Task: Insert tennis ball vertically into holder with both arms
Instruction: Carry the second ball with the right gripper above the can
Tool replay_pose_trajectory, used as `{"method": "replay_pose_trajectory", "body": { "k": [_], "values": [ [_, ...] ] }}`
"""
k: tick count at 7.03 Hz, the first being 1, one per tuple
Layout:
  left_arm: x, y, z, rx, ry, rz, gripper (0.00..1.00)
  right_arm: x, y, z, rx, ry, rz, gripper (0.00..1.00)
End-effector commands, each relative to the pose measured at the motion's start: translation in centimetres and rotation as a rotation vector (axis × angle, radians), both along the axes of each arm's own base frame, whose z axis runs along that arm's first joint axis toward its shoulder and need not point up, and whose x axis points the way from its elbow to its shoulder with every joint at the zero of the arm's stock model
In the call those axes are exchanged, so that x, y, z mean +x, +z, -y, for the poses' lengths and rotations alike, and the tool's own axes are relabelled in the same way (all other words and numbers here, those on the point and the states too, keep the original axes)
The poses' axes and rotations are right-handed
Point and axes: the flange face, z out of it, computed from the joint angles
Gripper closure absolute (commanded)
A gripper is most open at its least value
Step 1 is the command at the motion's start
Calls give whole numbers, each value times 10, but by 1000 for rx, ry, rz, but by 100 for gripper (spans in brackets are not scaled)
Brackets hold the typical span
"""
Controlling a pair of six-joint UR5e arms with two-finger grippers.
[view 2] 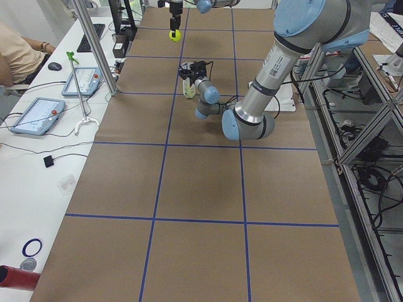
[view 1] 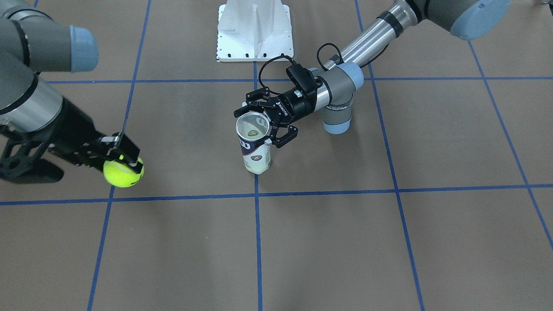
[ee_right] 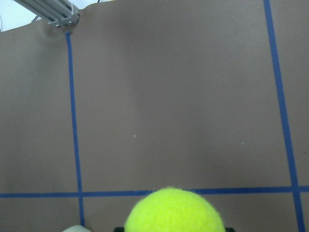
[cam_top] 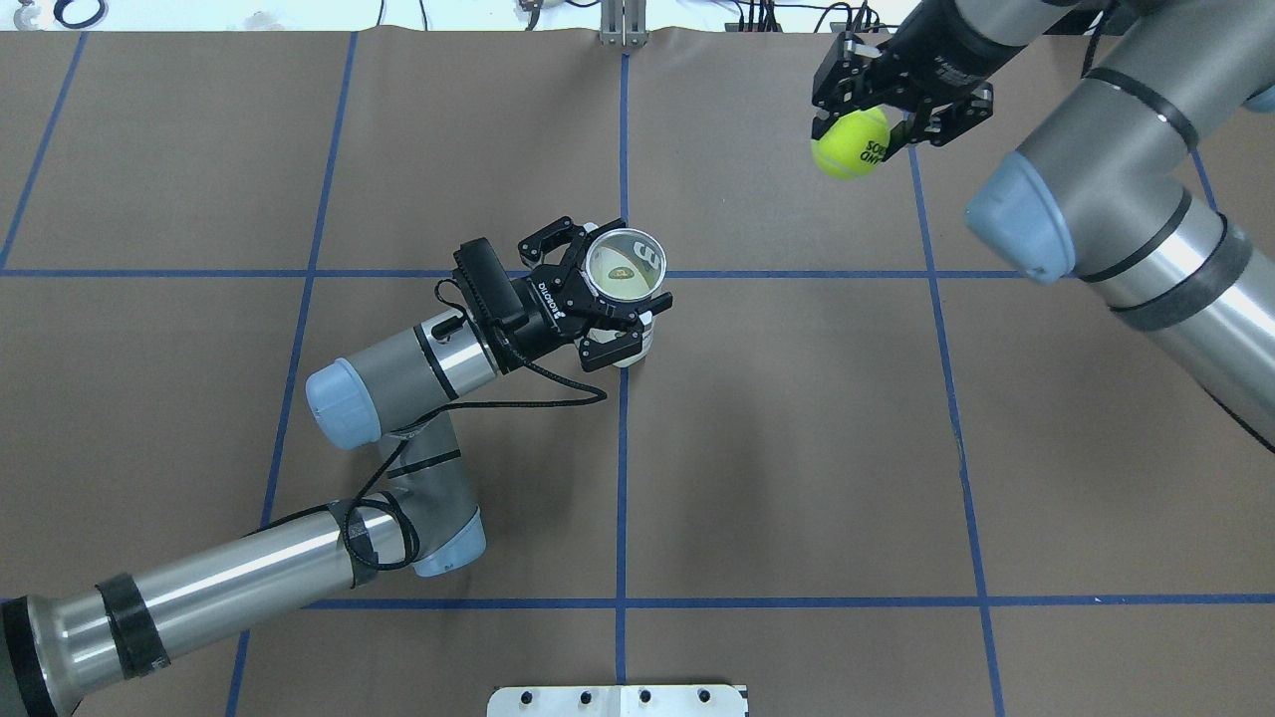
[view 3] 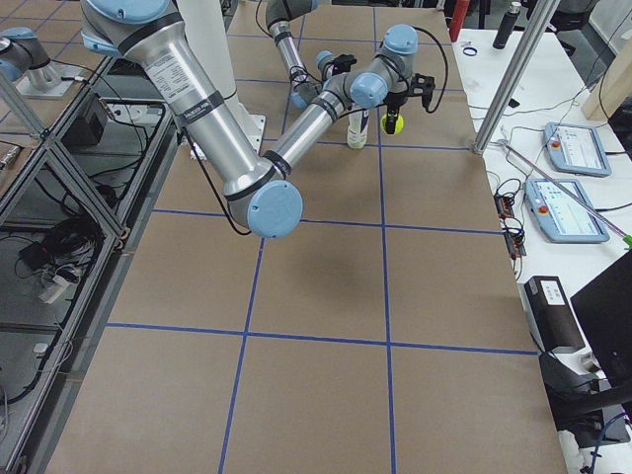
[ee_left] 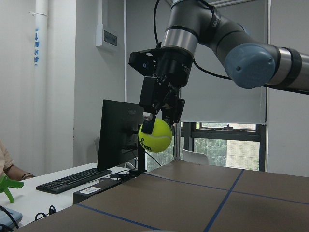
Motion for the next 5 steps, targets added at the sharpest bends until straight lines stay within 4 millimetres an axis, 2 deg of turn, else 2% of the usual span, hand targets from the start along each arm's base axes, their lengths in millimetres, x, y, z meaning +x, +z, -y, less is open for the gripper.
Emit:
{"method": "replay_pose_trajectory", "body": {
  "k": [1,2,3,5],
  "values": [
    [0,0,0,0,1,1,2,-65,-75,-51,-74,52,3,100],
    [1,0,-1,-1,2,2,2,-93,-110,-71,-80,54,-52,100],
    [1,0,-1,-1,2,2,2,-109,-125,-83,-84,65,-73,100],
    [2,0,-2,-1,4,2,2,-117,-127,-88,-72,69,-82,100]
  ]
}}
